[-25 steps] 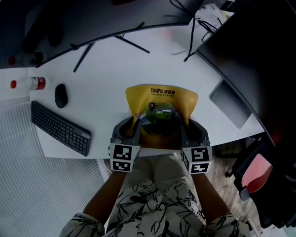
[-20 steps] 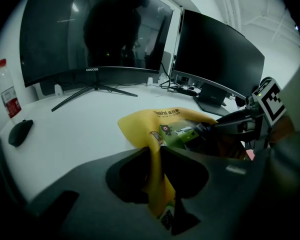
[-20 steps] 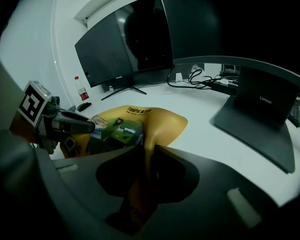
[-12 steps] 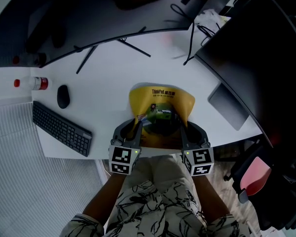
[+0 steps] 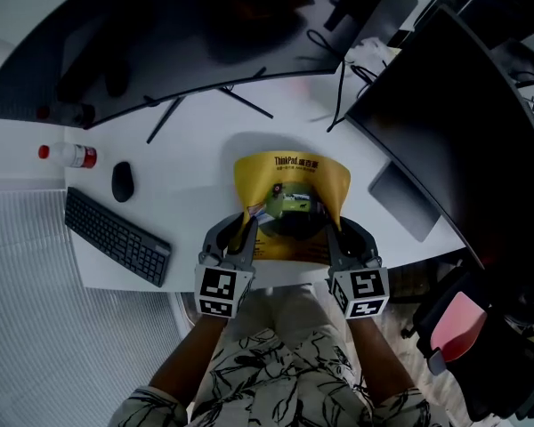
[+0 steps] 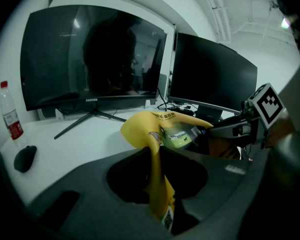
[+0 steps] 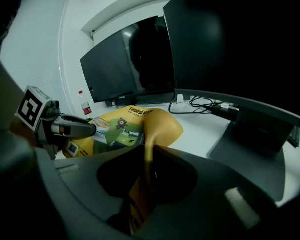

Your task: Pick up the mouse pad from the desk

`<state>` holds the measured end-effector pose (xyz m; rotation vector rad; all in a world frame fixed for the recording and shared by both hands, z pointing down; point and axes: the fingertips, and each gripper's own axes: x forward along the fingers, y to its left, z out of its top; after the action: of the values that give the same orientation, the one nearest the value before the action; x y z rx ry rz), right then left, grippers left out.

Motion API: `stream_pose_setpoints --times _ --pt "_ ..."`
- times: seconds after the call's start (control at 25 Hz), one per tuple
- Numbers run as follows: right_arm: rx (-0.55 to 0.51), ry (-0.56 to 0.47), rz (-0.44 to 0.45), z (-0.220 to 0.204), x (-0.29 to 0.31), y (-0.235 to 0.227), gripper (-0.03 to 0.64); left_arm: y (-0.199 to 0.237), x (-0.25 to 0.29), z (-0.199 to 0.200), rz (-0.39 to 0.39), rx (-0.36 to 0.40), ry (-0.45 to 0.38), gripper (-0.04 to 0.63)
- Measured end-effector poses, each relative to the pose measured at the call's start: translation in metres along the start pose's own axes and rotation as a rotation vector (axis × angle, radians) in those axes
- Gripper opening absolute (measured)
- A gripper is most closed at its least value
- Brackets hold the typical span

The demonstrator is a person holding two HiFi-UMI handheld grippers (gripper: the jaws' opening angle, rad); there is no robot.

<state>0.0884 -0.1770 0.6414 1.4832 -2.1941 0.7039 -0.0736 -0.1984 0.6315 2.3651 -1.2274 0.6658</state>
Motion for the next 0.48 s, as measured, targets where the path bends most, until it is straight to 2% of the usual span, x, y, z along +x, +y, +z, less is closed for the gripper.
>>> stream_pose_setpoints --times 0.48 --pt "-0.031 -0.171 0.015 0.079 -0.021 0.006 0.067 0.009 -0.027 0.076 0.007 0.049 -0.146 0.077"
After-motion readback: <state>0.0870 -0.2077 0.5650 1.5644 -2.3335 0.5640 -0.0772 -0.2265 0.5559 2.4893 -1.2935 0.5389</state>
